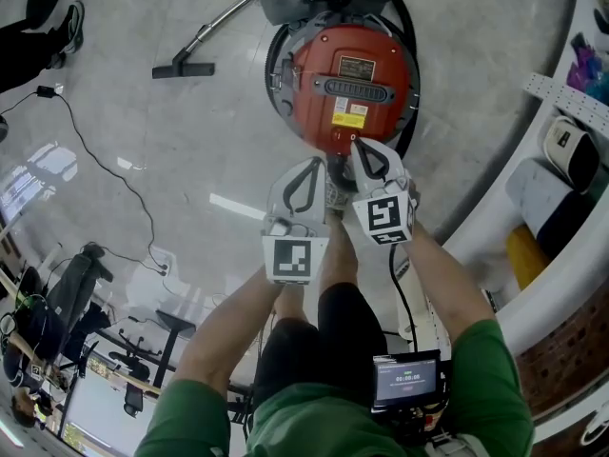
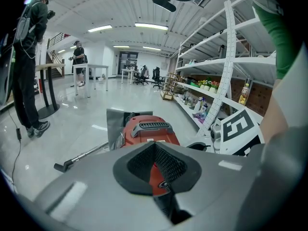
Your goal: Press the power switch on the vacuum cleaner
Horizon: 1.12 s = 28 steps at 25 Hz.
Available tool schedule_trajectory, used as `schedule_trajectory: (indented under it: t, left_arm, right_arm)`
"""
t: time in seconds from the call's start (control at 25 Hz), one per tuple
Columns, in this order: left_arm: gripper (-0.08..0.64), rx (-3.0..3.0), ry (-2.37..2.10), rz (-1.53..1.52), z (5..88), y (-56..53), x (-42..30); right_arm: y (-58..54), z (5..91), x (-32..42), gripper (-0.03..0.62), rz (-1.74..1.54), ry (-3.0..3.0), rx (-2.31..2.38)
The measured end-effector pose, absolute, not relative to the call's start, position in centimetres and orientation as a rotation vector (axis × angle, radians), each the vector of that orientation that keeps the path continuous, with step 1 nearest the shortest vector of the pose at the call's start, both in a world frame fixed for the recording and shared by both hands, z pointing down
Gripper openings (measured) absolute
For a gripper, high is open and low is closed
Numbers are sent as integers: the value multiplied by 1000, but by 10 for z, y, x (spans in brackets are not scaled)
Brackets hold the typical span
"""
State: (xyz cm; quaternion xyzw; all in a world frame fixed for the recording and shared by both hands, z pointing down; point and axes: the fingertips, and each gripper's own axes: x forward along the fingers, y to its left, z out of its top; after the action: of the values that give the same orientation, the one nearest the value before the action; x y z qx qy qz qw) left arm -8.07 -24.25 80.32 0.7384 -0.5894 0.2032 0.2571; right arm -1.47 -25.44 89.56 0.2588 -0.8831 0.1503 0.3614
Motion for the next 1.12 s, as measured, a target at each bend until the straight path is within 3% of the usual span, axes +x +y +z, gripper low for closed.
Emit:
schedule_trajectory:
  t: [0.64,1.12]
  left_arm:
    - [8,2023,-1627,551,791,-245,-90]
    - [6,2095,-1665,522,714,-251,-91]
  right_arm:
    - [-253,896,-15,3,515,-2208,652]
    - [-262,781,-13,3,471,-2372,707]
